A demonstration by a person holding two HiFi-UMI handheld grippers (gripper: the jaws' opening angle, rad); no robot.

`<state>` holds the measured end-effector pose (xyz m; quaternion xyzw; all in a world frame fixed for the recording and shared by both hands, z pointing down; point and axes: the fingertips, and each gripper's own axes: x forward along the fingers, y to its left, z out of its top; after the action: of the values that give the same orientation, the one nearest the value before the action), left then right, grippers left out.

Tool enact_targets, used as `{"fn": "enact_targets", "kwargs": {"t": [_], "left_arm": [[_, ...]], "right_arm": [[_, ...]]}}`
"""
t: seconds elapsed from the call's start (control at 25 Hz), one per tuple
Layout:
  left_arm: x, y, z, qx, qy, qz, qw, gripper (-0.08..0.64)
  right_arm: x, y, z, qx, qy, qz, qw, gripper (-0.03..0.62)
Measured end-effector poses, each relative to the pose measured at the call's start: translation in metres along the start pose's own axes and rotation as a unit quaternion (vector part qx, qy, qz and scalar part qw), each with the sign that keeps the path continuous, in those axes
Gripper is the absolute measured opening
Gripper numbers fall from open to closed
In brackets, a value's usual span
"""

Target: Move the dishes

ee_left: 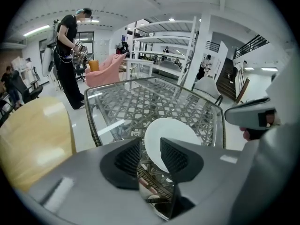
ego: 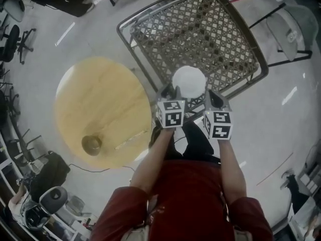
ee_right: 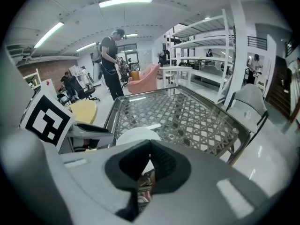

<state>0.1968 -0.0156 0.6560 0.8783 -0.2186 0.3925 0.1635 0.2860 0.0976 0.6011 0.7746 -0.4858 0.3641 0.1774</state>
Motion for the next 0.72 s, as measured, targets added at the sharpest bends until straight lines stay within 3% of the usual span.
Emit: {"fn": "enact_targets", "kwargs": {"t": [0.4, 0.72], "left_arm": [[-0.058, 0.018, 0.041, -0.022, -0.066, 0.037, 0.9969, 0.138], [-0.123, 0.038, 0.086, -0.035, -0.149, 0.076, 0.9853, 0.138]], "right_arm": [[-0.024, 0.023, 0.056, -0.029, -0.059, 0.03, 0.997, 0.003], [-0.05, 0.051, 0.102, -0.051, -0.119, 0.064, 0.99, 0.003]]}}
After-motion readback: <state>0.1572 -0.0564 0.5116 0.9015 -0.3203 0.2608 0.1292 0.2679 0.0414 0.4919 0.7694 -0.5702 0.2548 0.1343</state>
